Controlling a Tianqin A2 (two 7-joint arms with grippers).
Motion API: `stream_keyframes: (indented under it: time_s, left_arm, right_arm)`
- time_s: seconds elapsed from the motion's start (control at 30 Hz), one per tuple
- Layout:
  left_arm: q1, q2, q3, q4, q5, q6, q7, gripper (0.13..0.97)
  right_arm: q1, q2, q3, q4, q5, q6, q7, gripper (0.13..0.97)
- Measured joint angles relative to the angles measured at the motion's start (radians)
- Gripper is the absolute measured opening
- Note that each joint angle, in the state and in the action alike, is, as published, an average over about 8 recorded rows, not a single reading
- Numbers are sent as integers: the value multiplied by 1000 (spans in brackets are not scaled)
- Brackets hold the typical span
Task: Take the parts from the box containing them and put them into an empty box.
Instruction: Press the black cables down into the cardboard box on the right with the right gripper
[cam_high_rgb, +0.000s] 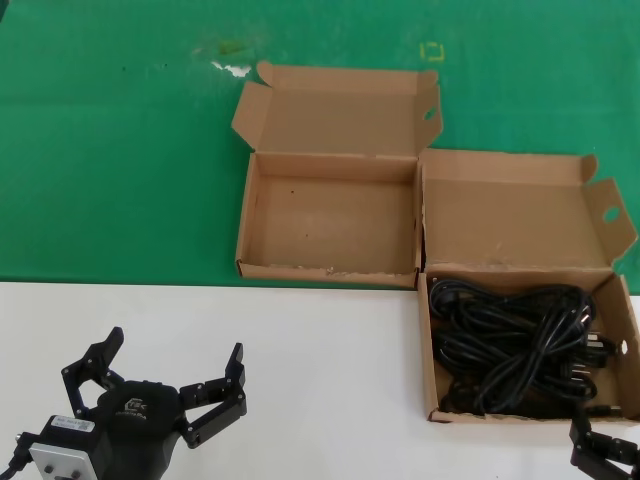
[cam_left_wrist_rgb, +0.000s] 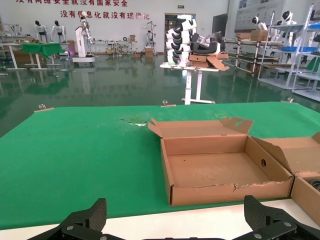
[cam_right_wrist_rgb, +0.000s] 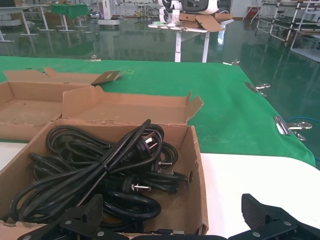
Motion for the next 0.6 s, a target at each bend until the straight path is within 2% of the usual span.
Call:
stream_keyframes:
  time_s: [0.6]
  left_arm:
    - [0, 0, 0, 0, 0, 0, 0, 964]
  right_arm:
    - [0, 0, 0, 0, 0, 0, 0, 966]
